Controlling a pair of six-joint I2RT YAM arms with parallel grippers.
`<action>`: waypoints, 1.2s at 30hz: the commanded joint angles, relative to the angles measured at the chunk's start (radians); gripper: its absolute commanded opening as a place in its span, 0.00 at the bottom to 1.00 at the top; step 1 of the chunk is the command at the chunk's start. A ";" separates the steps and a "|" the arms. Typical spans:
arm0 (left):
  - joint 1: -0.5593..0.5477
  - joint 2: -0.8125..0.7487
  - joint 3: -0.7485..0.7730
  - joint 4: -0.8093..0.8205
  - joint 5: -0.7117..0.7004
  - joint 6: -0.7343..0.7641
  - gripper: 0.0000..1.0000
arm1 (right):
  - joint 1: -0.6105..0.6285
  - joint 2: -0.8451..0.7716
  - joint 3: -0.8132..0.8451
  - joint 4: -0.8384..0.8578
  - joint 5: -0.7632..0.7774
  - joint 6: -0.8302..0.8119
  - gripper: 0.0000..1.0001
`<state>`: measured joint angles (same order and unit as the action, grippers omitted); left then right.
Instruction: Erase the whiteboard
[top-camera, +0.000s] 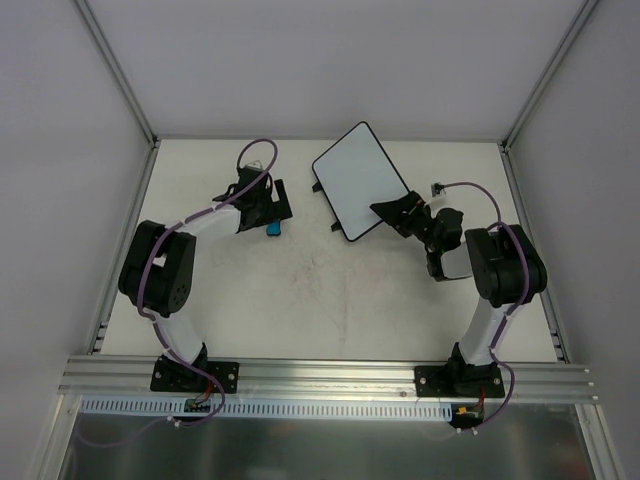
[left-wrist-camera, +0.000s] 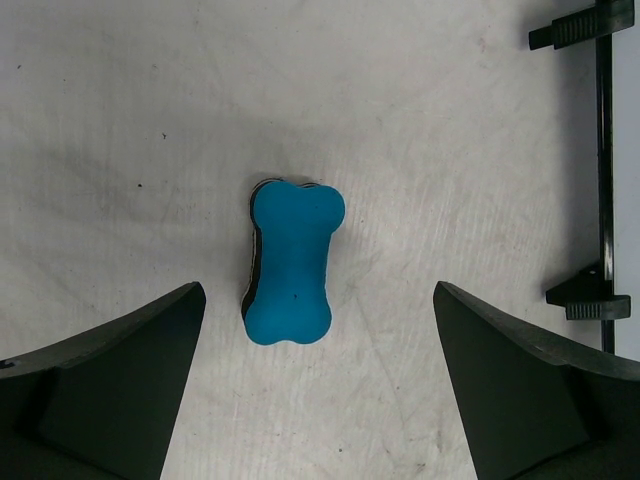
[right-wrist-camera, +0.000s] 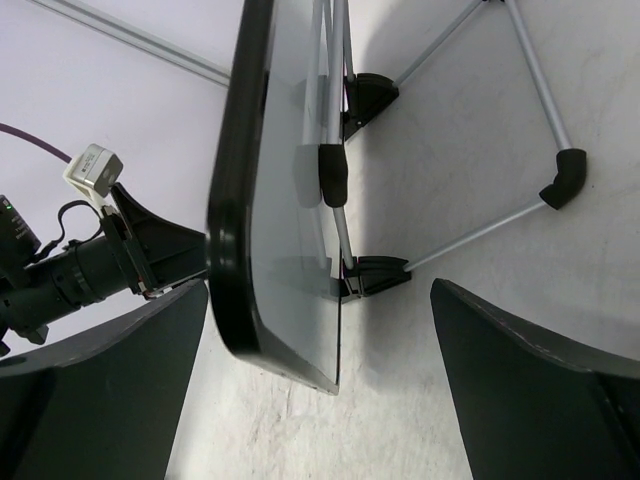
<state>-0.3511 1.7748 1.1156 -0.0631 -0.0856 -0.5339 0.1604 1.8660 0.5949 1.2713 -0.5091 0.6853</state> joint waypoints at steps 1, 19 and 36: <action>0.012 -0.071 -0.022 0.037 0.009 -0.017 0.99 | -0.005 -0.031 -0.018 0.108 0.021 -0.012 0.99; 0.012 -0.268 -0.203 0.140 -0.069 -0.021 0.99 | -0.009 -0.237 -0.187 0.054 0.109 -0.046 0.99; 0.012 -0.613 -0.486 0.148 -0.049 0.002 0.99 | -0.022 -0.862 -0.331 -0.502 0.178 -0.213 0.99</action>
<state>-0.3511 1.2121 0.6655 0.0666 -0.1390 -0.5385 0.1432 1.1019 0.2516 0.9398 -0.3614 0.5579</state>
